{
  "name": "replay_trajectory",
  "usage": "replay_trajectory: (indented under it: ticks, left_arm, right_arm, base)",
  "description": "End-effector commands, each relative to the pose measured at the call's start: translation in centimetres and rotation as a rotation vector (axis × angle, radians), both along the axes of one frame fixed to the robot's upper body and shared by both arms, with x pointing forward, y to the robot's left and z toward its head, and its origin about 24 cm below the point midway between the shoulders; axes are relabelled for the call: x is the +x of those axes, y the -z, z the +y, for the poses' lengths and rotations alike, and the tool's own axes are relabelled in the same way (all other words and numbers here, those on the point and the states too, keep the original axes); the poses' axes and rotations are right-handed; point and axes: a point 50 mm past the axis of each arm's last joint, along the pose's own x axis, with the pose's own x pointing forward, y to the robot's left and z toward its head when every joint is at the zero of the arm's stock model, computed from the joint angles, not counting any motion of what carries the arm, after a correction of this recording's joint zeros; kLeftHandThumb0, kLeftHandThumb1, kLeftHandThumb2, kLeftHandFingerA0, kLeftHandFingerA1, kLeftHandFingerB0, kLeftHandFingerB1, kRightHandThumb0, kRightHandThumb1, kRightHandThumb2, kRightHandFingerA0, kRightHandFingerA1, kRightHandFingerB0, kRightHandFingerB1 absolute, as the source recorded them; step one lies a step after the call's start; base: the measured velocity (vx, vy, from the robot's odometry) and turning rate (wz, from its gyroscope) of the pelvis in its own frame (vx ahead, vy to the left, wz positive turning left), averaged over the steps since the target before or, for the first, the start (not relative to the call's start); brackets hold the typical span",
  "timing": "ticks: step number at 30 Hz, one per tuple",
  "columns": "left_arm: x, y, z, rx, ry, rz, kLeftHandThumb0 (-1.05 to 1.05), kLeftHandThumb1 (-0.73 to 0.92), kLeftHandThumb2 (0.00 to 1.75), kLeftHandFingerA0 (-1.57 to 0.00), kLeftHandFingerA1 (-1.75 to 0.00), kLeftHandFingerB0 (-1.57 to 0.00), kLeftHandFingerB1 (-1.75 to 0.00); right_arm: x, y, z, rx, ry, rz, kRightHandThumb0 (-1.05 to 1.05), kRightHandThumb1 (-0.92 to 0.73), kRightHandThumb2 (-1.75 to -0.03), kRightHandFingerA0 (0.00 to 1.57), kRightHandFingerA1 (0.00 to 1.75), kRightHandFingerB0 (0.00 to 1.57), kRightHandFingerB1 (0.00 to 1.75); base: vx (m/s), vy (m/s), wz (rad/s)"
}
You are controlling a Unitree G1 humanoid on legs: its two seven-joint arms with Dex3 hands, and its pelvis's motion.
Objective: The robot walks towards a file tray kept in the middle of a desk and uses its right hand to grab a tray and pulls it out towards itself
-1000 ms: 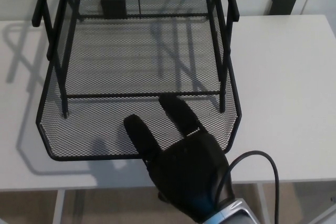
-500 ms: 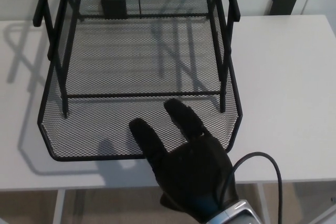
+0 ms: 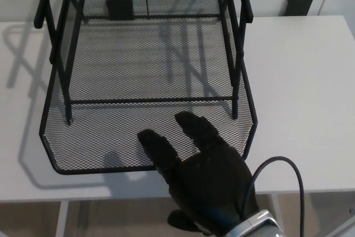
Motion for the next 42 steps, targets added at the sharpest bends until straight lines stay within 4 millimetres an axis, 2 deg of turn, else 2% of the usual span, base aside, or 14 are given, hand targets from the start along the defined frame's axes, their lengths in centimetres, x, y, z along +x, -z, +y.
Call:
replay_trajectory:
  ticks: [1,5,6,10,13,14,17,20,23,26,28,29,39,42]
  left_arm:
    - [0.0,-0.4,0.6,0.020,0.021,0.015,-0.55,0.36,0.69,-0.63,-0.50,-0.51,-0.46]
    - [-0.1,-0.5,0.6,0.012,0.032,0.010,-0.62,0.36,0.71,-0.61,-0.49,-0.50,-0.45]
    - [-0.1,-0.6,0.6,0.016,0.046,0.000,-0.63,0.38,0.74,-0.60,-0.50,-0.50,-0.46]
    - [-0.1,-0.6,0.6,0.023,0.062,0.001,-0.69,0.49,0.57,-0.65,-0.40,-0.54,-0.37]
    - [-0.2,-0.6,0.6,0.009,0.055,0.003,-0.74,0.39,0.75,-0.59,-0.48,-0.48,-0.43]
    - [-0.1,-0.5,0.6,0.020,0.063,0.003,-0.71,0.47,0.56,-0.65,-0.39,-0.55,-0.37]
    - [-0.3,-0.3,0.7,0.022,0.034,0.014,-0.64,0.37,0.73,-0.62,-0.50,-0.51,-0.45]
    - [0.0,-0.3,0.8,0.038,0.037,0.018,-0.54,0.37,0.70,-0.61,-0.50,-0.51,-0.46]
    - [0.1,-0.5,0.8,0.018,0.022,0.020,-0.55,0.36,0.69,-0.62,-0.50,-0.50,-0.45]
    - [0.0,-0.4,0.8,0.015,0.012,0.023,-0.56,0.35,0.69,-0.63,-0.50,-0.51,-0.45]
    - [0.0,-0.3,0.7,0.020,0.017,0.025,-0.58,0.35,0.69,-0.63,-0.50,-0.51,-0.45]
    - [-0.1,-0.3,0.7,0.025,0.023,0.022,-0.57,0.35,0.69,-0.63,-0.50,-0.50,-0.45]
    - [0.6,-0.9,0.6,-0.010,0.028,-0.013,-0.56,0.34,0.68,-0.60,-0.48,-0.50,-0.45]
    - [0.7,-0.9,0.6,0.000,0.053,-0.008,-0.66,0.34,0.71,-0.63,-0.49,-0.50,-0.44]
  right_arm:
    - [-5.4,0.5,1.5,0.129,-0.133,0.259,-0.80,-0.50,-0.88,0.06,0.23,0.05,0.24]
    - [-6.2,-0.1,1.7,0.133,-0.157,0.250,-0.81,-0.50,-0.87,0.04,0.21,0.04,0.25]
    - [-6.5,-0.2,1.7,0.137,-0.166,0.241,-0.79,-0.57,-0.57,0.01,0.37,0.10,0.29]
    - [-7.2,-0.6,1.8,0.147,-0.189,0.237,-0.76,-0.47,-0.88,0.04,0.25,0.08,0.31]
    - [-7.5,-0.8,1.7,0.148,-0.191,0.249,-0.80,-0.48,-0.87,0.02,0.19,0.04,0.27]
    - [-7.6,-0.8,1.6,0.154,-0.190,0.251,-0.77,-0.57,-0.57,0.01,0.36,0.11,0.27]
    - [-7.3,0.1,1.3,0.141,-0.165,0.274,-0.74,-0.45,-0.86,0.02,0.24,0.11,0.32]
    - [-7.2,0.5,1.0,0.137,-0.145,0.282,-0.77,-0.56,-0.57,0.01,0.36,0.12,0.27]
    - [-7.6,0.6,0.9,0.145,-0.155,0.274,-0.75,-0.46,-0.86,0.04,0.30,0.09,0.32]
    - [-7.9,0.2,0.8,0.146,-0.169,0.269,-0.78,-0.59,-0.58,0.02,0.36,0.11,0.27]
    - [-8.0,-0.3,0.7,0.159,-0.175,0.261,-0.78,-0.49,-0.87,0.02,0.28,0.11,0.29]
    - [-8.0,-0.6,0.6,0.168,-0.178,0.251,-0.76,-0.57,-0.58,0.03,0.35,0.11,0.27]
    - [-7.7,-6.5,-0.2,0.334,-0.240,0.039,-0.75,-0.48,-0.86,0.04,0.26,0.05,0.26]
    - [-7.5,-9.0,-1.0,0.415,-0.275,-0.065,-0.70,-0.56,-0.57,0.00,0.39,0.09,0.30]
  base:
    - [0.00,0.000,0.00]
    - [0.00,0.000,0.00]
    - [0.00,0.000,0.00]
    - [0.00,0.000,0.00]
    - [0.00,0.000,0.00]
    - [0.00,0.000,0.00]
    - [0.00,0.000,0.00]
    - [0.00,0.000,0.00]
    - [0.00,0.000,0.00]
    - [0.00,0.000,0.00]
    - [0.00,0.000,0.00]
    - [0.00,0.000,0.00]
    - [0.00,0.000,0.00]
    - [0.00,0.000,0.00]
